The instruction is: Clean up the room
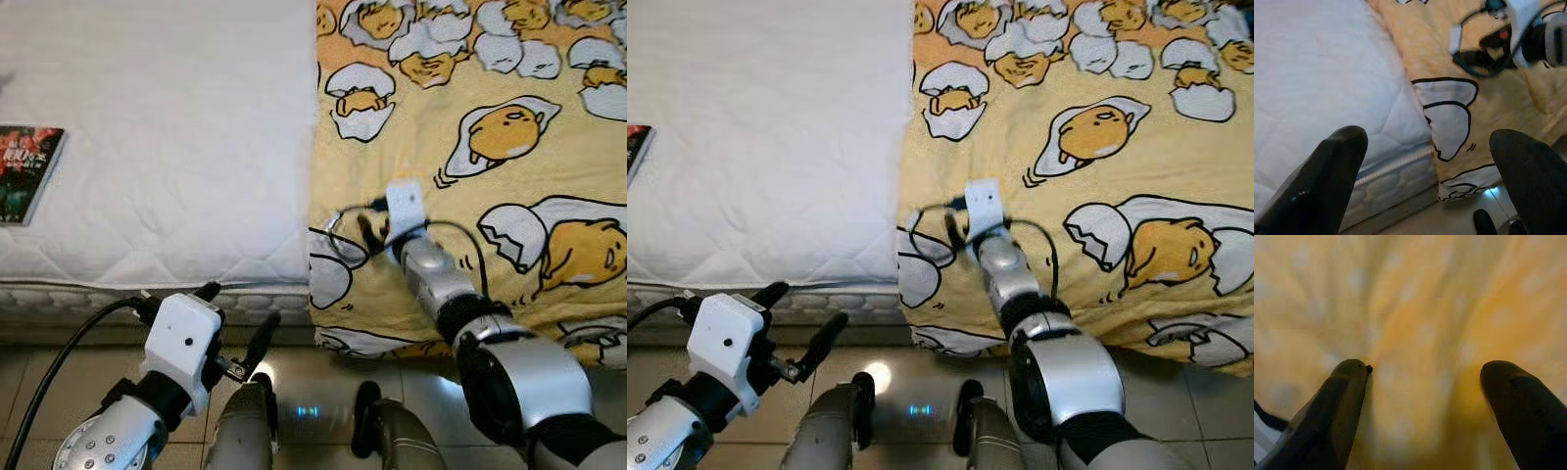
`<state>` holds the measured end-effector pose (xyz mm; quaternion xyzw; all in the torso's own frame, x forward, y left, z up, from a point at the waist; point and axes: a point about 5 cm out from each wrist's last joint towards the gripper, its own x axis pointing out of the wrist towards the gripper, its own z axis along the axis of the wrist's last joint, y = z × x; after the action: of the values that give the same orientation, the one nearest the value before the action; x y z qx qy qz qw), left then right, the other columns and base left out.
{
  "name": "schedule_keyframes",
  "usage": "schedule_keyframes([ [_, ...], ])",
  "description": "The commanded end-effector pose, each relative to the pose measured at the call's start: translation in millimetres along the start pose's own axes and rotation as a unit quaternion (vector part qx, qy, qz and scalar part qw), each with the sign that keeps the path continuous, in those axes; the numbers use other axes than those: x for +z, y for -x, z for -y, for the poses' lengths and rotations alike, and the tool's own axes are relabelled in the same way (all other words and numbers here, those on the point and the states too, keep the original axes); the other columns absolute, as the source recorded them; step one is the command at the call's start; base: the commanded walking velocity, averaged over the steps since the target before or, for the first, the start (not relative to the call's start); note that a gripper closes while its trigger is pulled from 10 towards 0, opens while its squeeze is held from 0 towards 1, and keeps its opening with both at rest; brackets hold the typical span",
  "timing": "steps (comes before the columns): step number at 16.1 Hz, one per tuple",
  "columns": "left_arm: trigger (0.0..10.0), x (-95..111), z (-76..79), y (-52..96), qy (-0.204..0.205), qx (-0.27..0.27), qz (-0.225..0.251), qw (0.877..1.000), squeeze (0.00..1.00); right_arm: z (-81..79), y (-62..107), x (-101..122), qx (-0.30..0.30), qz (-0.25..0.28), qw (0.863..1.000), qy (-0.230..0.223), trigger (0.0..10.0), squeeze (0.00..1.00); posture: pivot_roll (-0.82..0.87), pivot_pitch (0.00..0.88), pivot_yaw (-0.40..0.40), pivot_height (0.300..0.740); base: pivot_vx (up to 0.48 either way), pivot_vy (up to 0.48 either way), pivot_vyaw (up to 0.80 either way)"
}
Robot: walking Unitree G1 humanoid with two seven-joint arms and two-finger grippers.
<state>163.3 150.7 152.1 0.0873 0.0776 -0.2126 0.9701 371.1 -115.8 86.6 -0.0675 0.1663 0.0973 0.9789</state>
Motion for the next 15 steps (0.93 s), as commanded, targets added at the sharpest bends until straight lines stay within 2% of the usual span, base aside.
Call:
schedule_keyframes([
  [1, 10.0, 1.5, 0.4, 2.6, 0.002, -0.003, -0.004, 1.000, 0.00, 1.1, 3.8, -20.1, 0.001, -0.038, 0.999, 0.001, 10.0, 0.00, 0.41, 0.374, 0.009, 0.740, 0.000, 0.000, 0.00],
  [4, 10.0, 2.2, -0.7, -6.9, 0.009, -0.011, -0.002, 1.000, 0.00, 8.5, 15.8, -57.4, 0.010, -0.083, 0.996, 0.007, 10.0, 0.00, 0.34, 0.352, 0.009, 0.740, 0.000, 0.000, 0.00],
  [5, 10.0, 2.3, -0.7, -8.3, 0.010, -0.012, -0.002, 1.000, 0.00, 8.9, 17.4, -61.4, 0.012, -0.086, 0.996, 0.003, 10.0, 0.00, 0.34, 0.351, 0.009, 0.740, 0.000, 0.000, 0.00],
  [6, 10.0, 2.1, -0.6, -10.9, 0.012, -0.015, 0.000, 1.000, 0.00, 7.0, 20.9, -70.1, 0.022, -0.090, 0.996, -0.004, 10.0, 0.00, 0.32, 0.347, 0.009, 0.740, 0.000, 0.000, 0.00],
  [7, 10.0, 1.3, -0.2, -14.2, 0.015, -0.021, 0.002, 1.000, 0.00, -5.2, 29.3, -90.5, 0.053, -0.102, 0.993, -0.020, 10.0, 0.00, 0.30, 0.334, 0.005, 0.740, 0.000, 0.000, 0.00],
  [8, 10.0, 1.3, 0.0, -15.1, 0.016, -0.022, 0.002, 1.000, 0.00, -9.1, 31.4, -95.2, 0.064, -0.105, 0.992, -0.022, 10.0, 0.00, 0.30, 0.334, 0.005, 0.740, 0.000, 0.000, 0.00],
  [10, 10.0, 1.5, -1.5, -21.9, 0.018, -0.027, 0.007, 0.999, 0.00, -30.4, 52.0, -131.5, 0.109, -0.128, 0.985, -0.040, 10.0, 0.00, 0.26, 0.313, 0.001, 0.740, 0.000, 0.000, 0.00],
  [11, 10.0, 1.8, -1.7, -25.3, 0.019, -0.030, 0.010, 0.999, 0.00, -36.2, 63.7, -148.1, 0.120, -0.138, 0.982, -0.042, 10.0, 0.00, 0.25, 0.304, 0.000, 0.740, 0.000, 0.000, 0.00],
  [13, 10.0, 1.8, -2.2, -33.3, 0.020, -0.035, 0.017, 0.999, 0.00, -42.2, 88.9, -176.6, 0.139, -0.151, 0.978, -0.046, 10.0, 0.00, 0.21, 0.276, -0.008, 0.740, 0.000, 0.000, 0.00],
  [15, 10.0, 0.9, -2.3, -42.8, 0.023, -0.041, 0.024, 0.999, 0.00, -40.3, 105.3, -187.8, 0.147, -0.144, 0.978, -0.036, 10.0, 0.00, 0.18, 0.254, -0.012, 0.740, 0.000, 0.000, 0.00],
])
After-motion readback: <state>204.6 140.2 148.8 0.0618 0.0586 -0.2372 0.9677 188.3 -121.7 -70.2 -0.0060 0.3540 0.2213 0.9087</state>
